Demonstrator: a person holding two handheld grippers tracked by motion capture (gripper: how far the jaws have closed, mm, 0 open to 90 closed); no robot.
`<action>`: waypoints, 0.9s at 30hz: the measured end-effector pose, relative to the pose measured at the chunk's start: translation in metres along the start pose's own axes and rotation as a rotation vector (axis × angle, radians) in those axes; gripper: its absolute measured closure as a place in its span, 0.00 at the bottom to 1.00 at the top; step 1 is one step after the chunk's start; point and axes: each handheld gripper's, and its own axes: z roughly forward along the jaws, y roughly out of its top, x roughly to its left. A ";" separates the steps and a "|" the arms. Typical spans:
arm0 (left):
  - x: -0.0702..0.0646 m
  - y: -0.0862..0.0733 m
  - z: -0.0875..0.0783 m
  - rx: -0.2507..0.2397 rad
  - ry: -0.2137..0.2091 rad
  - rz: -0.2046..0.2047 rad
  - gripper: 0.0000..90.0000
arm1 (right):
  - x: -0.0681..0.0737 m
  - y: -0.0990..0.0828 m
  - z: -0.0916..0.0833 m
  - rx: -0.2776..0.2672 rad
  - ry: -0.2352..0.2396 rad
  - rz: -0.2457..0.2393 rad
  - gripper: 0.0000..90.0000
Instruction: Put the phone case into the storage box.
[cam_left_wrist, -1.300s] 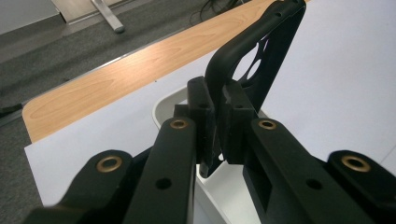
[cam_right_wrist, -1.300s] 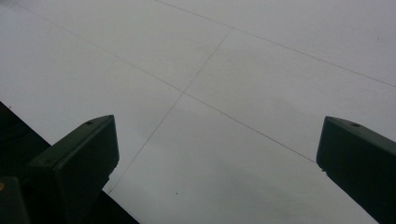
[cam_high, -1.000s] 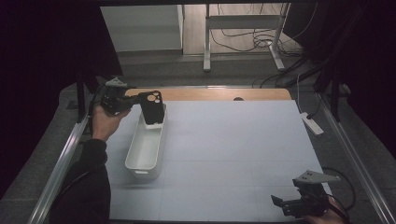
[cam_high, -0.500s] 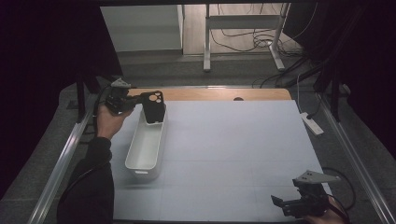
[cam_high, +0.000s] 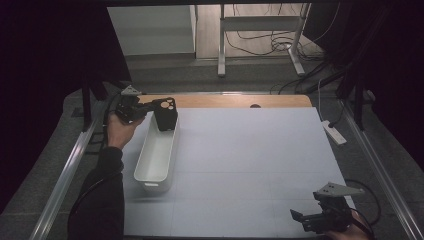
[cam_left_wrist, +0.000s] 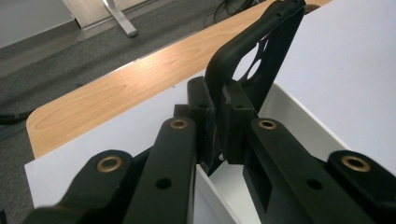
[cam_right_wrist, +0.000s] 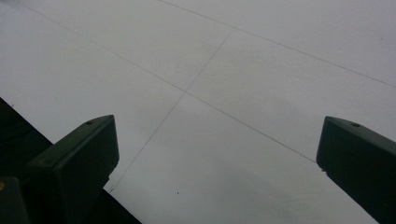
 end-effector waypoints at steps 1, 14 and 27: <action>0.000 0.000 0.000 0.000 0.000 0.000 0.94 | 0.000 0.000 0.000 0.000 0.000 0.000 0.00; 0.008 -0.008 0.003 -0.056 0.015 0.015 0.94 | 0.000 0.000 0.000 0.004 0.003 -0.001 0.00; 0.009 -0.005 0.010 -0.067 0.046 0.000 0.91 | 0.000 0.000 0.000 0.006 0.005 -0.001 0.00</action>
